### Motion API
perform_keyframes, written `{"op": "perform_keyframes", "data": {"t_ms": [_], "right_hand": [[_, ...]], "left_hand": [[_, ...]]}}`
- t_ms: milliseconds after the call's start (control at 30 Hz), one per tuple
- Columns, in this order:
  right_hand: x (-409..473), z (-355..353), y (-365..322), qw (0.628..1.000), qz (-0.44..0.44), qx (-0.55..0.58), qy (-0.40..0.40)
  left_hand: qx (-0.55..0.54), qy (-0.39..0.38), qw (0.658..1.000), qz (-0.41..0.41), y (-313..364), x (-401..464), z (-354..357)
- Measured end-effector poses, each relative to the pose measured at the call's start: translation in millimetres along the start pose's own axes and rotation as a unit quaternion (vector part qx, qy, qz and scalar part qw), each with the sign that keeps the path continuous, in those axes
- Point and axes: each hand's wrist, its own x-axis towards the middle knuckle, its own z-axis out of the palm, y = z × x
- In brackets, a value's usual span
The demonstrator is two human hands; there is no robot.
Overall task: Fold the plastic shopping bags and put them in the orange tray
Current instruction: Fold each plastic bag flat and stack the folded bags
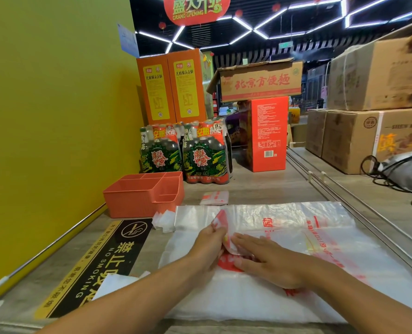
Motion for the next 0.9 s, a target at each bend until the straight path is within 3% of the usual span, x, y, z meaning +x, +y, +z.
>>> {"op": "perform_keyframes", "data": {"t_ms": [100, 233, 333, 433, 500, 600, 633, 733, 900], "right_hand": [[2, 1, 5, 1.000, -0.011, -0.014, 0.016], [1, -1, 6, 0.998, -0.013, -0.043, 0.033], [2, -1, 5, 0.998, -0.006, -0.045, 0.031], [4, 2, 6, 0.999, -0.005, -0.027, 0.021], [6, 3, 7, 0.999, -0.002, -0.023, 0.024], [6, 3, 6, 0.999, -0.019, -0.016, 0.033], [5, 3, 6, 0.999, -0.026, -0.013, 0.033], [4, 1, 6, 0.999, -0.016, -0.005, 0.038], [3, -1, 8, 0.997, 0.015, 0.003, 0.078]], "left_hand": [[0.009, 0.058, 0.998, 0.027, 6, -1, -1], [0.108, 0.143, 0.978, 0.108, 16, 9, -28], [0.177, 0.127, 0.965, 0.145, 15, 13, -43], [0.287, 0.037, 0.938, 0.191, 7, 11, -47], [0.399, -0.033, 0.884, 0.242, 1, 10, -46], [0.605, -0.078, 0.750, 0.255, -5, 13, -38], [0.639, -0.091, 0.722, 0.247, -6, 13, -36], [0.682, -0.117, 0.692, 0.208, -10, 16, -35], [0.708, -0.145, 0.669, 0.175, -11, 15, -34]]}}
